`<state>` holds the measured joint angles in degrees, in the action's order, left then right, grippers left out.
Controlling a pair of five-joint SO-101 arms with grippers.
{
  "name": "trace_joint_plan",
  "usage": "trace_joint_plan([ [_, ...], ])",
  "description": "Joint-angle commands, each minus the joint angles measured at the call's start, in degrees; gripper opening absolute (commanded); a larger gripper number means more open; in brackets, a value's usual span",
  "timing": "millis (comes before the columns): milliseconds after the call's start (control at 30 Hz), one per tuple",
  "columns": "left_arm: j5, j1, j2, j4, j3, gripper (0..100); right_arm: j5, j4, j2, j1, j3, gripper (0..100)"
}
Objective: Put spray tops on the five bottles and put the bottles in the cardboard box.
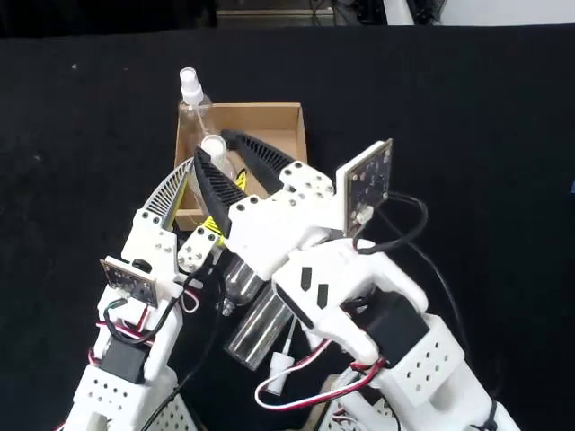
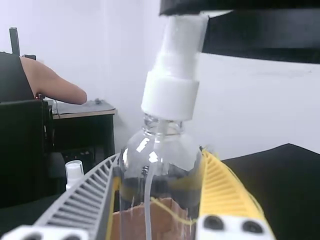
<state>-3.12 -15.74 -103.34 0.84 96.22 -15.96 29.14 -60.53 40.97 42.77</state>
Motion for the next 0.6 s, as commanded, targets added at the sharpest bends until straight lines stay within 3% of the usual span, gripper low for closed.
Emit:
trace_joint_plan([
  [0, -0.1, 0.0, -1.1, 0.7, 1.1, 4, 0.1, 1.5, -1.4, 0.8, -3.7, 1.1],
  [200, -0.1, 0.0, -1.1, 0.7, 1.1, 4, 4.7, 2.5, -1.5, 0.5, -6.3, 6.4],
  [567, 0.2, -0.4, -1.1, 0.7, 1.1, 4, 11.6, 19.5, -1.2, 0.7, -21.3, 6.7],
])
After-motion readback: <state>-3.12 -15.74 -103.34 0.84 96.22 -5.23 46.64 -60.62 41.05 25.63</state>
